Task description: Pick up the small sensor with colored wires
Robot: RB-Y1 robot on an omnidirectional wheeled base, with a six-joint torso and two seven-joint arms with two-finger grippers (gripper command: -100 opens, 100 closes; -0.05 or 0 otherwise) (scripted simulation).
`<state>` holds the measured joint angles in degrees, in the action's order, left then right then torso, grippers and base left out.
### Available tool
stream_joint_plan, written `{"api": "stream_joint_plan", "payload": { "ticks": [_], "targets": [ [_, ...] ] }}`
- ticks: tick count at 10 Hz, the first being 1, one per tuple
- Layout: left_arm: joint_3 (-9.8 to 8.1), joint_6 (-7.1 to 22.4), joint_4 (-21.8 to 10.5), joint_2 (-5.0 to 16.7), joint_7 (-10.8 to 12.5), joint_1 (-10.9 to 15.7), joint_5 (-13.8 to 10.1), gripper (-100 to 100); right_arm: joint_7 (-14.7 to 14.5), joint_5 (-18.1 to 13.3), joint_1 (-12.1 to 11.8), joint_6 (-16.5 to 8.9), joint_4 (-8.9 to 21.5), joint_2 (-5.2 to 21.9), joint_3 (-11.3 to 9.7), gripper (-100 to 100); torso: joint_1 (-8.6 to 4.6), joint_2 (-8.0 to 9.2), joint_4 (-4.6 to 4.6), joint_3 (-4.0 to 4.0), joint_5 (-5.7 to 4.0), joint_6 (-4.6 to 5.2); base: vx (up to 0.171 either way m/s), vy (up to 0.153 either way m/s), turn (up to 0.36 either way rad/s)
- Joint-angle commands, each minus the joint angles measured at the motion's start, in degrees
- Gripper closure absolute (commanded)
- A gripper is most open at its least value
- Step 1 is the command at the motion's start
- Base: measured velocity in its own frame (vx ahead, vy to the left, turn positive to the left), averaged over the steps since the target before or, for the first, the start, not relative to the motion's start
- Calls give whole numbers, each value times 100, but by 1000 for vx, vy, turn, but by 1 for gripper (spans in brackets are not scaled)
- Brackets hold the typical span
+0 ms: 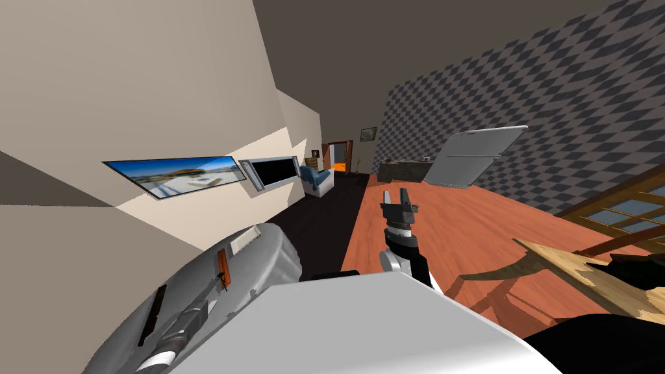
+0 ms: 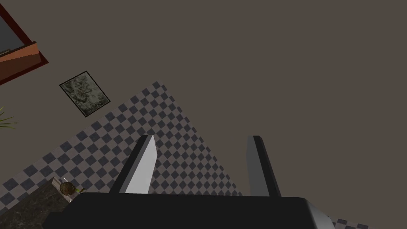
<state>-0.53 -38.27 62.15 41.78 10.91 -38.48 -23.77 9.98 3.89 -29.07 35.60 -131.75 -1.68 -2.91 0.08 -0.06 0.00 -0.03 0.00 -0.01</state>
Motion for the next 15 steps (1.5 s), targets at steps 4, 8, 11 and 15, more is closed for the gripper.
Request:
{"api": "stream_joint_plan", "payload": {
  "ticks": [4,8,11,15],
  "targets": [
    [353,52,-633,275,-184,-184,-134,-100,0,0,-1,0,0,0,1,0,6,0,-1,-1,2,-7,40,27,-132],
    [972,204,-1395,608,-504,-404,-250,-100,0,0,-1,0,0,1,1,0,26,-28,-6,-16,6,-1,91,68,-265],
    [1125,247,-1540,667,-583,-446,-263,-100,0,0,-1,0,0,0,1,0,3,-3,-1,-2,2,-7,34,33,-53],
    [1535,368,-1867,787,-794,-537,-271,-100,0,0,-1,0,0,1,1,0,20,-22,-4,-12,4,0,71,65,-149]
  ]
}}
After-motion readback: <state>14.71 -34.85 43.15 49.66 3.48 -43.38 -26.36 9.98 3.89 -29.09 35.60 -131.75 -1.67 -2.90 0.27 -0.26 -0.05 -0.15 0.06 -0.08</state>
